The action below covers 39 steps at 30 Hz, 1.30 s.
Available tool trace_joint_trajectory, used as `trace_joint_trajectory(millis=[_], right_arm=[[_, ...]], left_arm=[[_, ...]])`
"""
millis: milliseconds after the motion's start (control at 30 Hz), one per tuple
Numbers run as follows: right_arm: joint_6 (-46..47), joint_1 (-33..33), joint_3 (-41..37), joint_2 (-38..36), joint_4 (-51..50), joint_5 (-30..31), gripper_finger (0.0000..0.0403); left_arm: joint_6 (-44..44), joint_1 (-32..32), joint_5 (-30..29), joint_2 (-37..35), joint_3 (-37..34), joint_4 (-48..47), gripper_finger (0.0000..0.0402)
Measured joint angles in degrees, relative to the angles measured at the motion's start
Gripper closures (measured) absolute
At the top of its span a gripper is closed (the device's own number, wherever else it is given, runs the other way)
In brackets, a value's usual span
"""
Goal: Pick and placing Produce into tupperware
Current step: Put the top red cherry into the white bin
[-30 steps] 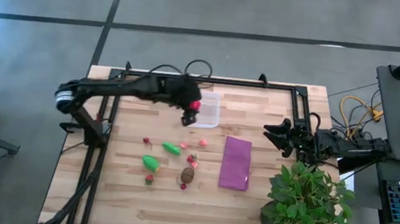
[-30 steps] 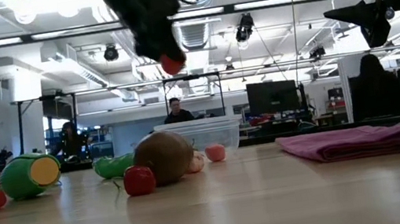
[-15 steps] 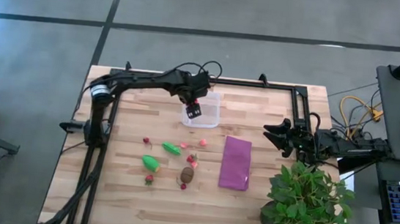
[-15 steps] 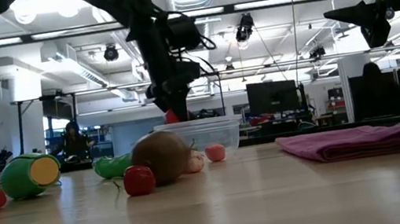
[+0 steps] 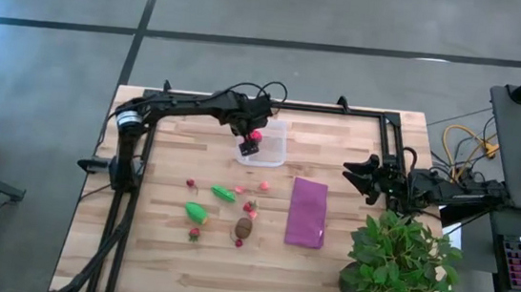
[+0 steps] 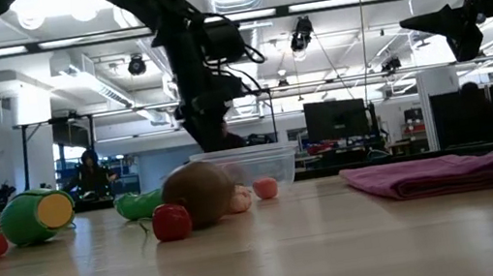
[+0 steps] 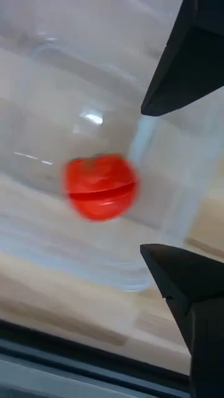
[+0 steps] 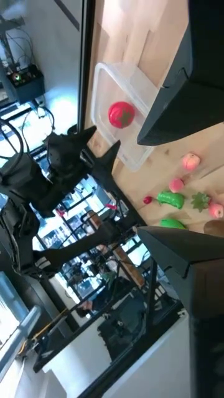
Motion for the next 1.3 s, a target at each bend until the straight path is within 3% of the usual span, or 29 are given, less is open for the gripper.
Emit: trace_joint_trajectory(millis=[133, 433, 633, 800, 1000, 1300], right_arm=[[0.1, 0.0, 0.0, 0.0, 0.0, 0.0, 0.0186], [0.0, 0.0, 0.0, 0.0, -0.3, 0.0, 0.0186], [0.0, 0.0, 0.0, 0.0, -0.5, 0.0, 0.0186], [-0.1, 0.0, 0.0, 0.0, -0.5, 0.0, 0.0186], [-0.2, 0.0, 0.0, 0.0, -1.8, 0.2, 0.0186], [0.0, 0.0, 0.0, 0.0, -1.8, 2.9, 0.0186]], left_arm=[[1.3, -0.8, 1.9, -4.0, -2.0, -7.3, 0.0061], [8.2, -4.0, 8.4, -23.6, -17.6, -13.9, 0.0061], [16.3, -8.7, 15.3, -39.8, -30.8, -13.9, 0.0061], [17.9, -13.7, 15.4, -49.7, -40.6, -11.8, 0.0062], [18.1, -16.1, 10.6, -52.6, -47.5, -5.3, 0.0103], [18.6, -16.1, 6.3, -46.8, -49.9, -1.8, 0.0171]])
